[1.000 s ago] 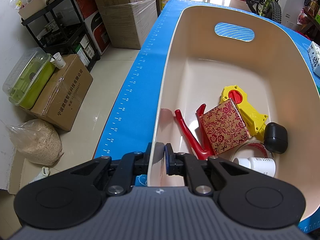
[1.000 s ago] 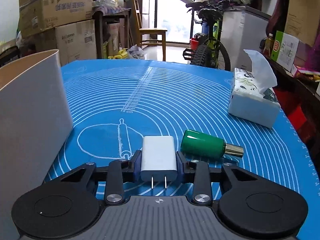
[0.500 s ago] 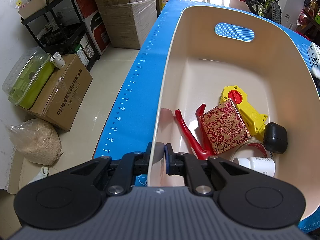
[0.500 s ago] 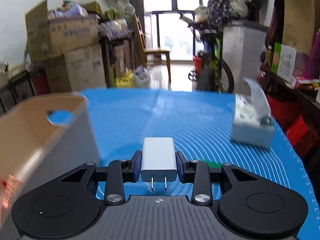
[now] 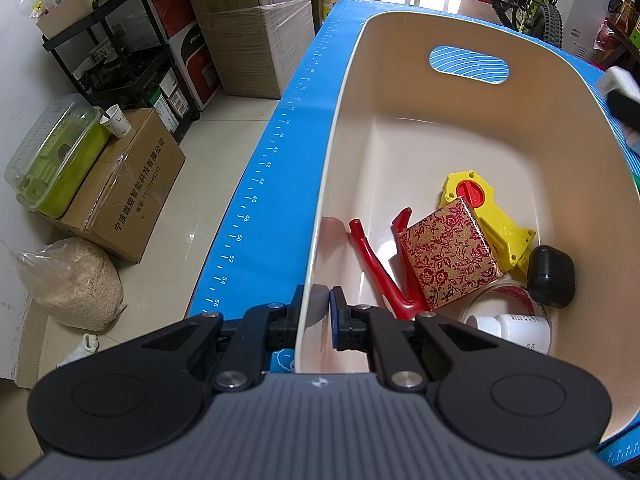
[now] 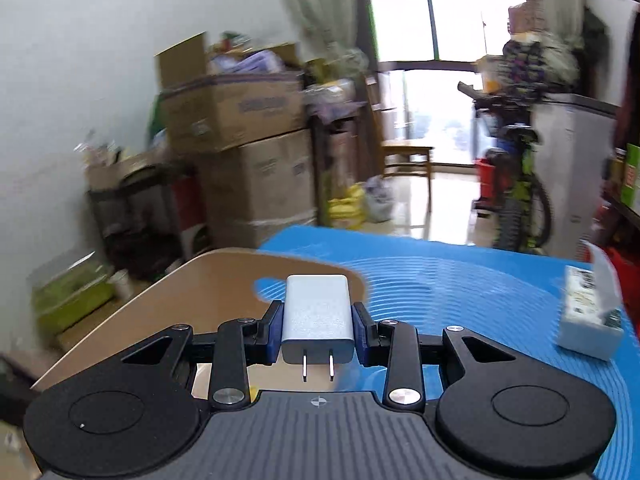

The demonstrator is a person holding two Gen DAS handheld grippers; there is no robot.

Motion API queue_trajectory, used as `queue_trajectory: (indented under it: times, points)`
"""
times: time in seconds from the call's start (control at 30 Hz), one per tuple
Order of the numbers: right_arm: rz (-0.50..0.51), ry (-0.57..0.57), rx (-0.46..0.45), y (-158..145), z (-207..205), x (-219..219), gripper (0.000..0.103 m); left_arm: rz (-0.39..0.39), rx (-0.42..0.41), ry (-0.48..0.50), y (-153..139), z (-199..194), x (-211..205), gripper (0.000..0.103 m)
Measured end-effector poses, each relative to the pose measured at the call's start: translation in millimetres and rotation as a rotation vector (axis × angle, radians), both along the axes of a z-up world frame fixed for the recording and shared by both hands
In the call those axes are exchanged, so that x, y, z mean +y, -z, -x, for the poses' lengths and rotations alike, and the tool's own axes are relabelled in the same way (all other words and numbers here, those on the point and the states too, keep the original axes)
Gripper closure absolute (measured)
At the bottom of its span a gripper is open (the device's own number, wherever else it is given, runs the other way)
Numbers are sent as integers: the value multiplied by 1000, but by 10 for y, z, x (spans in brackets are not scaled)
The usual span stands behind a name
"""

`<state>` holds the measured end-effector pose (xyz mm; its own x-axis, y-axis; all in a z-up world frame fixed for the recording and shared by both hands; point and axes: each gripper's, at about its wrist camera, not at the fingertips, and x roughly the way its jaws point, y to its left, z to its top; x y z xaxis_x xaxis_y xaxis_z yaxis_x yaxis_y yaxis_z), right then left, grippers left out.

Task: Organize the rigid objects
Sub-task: 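Carry the white plug into the basket and open the right tool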

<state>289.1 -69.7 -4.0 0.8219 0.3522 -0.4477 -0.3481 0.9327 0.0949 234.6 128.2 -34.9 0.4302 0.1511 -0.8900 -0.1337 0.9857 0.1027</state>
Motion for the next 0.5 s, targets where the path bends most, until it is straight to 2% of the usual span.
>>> queue_trajectory:
  times: [0.23, 0.5]
  points:
    - [82, -153, 67, 85, 105, 401, 60, 0, 0, 0, 1, -1, -2, 90]
    - [173, -242, 118, 191, 174, 692, 60, 1, 2, -1, -1, -9, 3, 90]
